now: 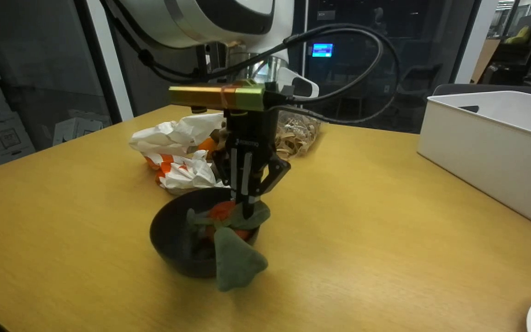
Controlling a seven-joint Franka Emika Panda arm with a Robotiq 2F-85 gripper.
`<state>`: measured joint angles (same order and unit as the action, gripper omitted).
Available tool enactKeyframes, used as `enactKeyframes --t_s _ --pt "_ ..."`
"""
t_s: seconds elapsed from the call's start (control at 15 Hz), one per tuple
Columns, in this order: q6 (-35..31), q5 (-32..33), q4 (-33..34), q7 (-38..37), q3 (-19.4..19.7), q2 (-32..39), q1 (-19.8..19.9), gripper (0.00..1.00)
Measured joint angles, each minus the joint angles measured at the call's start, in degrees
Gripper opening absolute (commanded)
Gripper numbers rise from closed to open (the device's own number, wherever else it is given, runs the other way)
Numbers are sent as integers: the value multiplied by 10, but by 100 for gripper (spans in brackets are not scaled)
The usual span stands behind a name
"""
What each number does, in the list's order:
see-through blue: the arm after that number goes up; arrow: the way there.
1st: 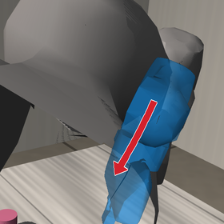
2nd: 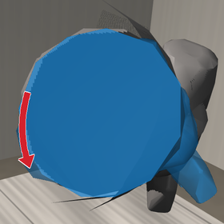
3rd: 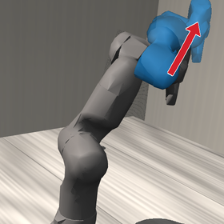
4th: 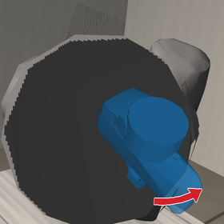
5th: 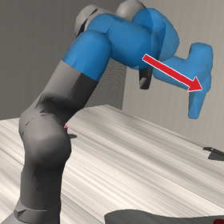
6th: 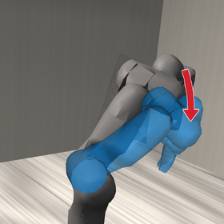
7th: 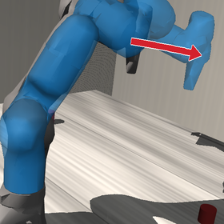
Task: Put the items on the table in the plastic bag
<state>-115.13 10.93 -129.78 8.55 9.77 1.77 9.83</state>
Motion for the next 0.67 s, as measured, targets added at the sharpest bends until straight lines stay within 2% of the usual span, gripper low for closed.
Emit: enactKeyframes --t_s 0.47,0.67 --pt "-57 0 -29 -24 16 -72 14 12" --pt "-104 -20 -51 -29 20 -114 15 11"
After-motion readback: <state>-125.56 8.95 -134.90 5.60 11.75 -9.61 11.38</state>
